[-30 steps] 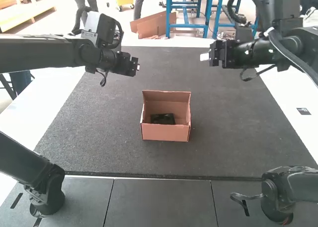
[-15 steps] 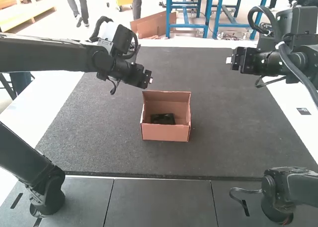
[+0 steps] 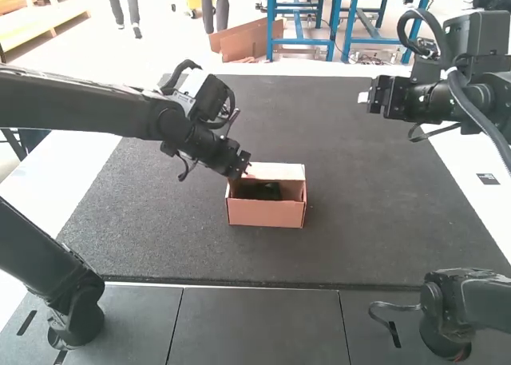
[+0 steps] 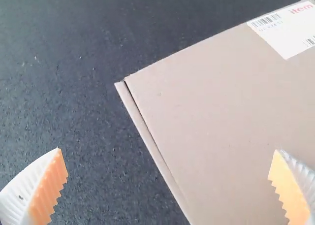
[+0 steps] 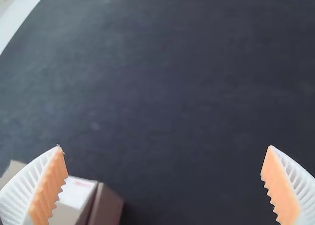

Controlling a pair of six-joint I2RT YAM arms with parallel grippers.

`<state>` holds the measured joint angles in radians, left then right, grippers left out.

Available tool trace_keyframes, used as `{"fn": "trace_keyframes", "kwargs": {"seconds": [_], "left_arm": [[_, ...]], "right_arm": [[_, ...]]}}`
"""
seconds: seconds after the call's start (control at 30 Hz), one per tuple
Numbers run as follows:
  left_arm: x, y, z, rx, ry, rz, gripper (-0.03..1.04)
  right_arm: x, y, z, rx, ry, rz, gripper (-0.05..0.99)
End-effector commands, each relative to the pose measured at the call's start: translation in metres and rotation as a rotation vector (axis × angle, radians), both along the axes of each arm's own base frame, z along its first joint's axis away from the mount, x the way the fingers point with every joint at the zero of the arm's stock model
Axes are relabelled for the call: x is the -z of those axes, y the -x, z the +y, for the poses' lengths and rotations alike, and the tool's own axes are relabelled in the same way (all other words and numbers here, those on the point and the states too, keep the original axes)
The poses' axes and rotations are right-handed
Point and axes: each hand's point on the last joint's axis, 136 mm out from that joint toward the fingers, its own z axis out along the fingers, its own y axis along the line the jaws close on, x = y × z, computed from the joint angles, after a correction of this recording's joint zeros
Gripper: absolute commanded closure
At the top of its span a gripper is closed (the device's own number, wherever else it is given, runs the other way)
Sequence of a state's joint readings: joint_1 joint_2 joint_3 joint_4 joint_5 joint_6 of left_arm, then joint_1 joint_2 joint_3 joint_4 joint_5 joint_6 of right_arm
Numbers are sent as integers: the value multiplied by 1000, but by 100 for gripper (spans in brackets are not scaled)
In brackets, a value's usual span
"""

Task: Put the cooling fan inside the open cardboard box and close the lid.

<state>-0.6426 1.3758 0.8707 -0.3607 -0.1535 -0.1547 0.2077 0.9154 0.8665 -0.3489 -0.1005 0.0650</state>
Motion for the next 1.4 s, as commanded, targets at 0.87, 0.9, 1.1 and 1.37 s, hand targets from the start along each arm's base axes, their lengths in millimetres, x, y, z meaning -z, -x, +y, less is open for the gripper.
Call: {"fn": "trace_keyframes", "kwargs": {"seconds": [0.87, 0.9, 1.1, 1.37], "left_arm": [[-192, -18, 2, -1, 300, -430, 4], [-193, -19, 8, -4, 296, -453, 4], [-215, -1, 36, 30, 362, -697, 4], [-197, 29, 70, 7, 396, -812, 4]], "right_arm": [[-25, -6, 4, 2, -87, -37, 3], [-28, -7, 4, 3, -90, -56, 3], [-44, -17, -3, 30, -66, -176, 3], [-30, -20, -14, 86, -51, -262, 3]]}}
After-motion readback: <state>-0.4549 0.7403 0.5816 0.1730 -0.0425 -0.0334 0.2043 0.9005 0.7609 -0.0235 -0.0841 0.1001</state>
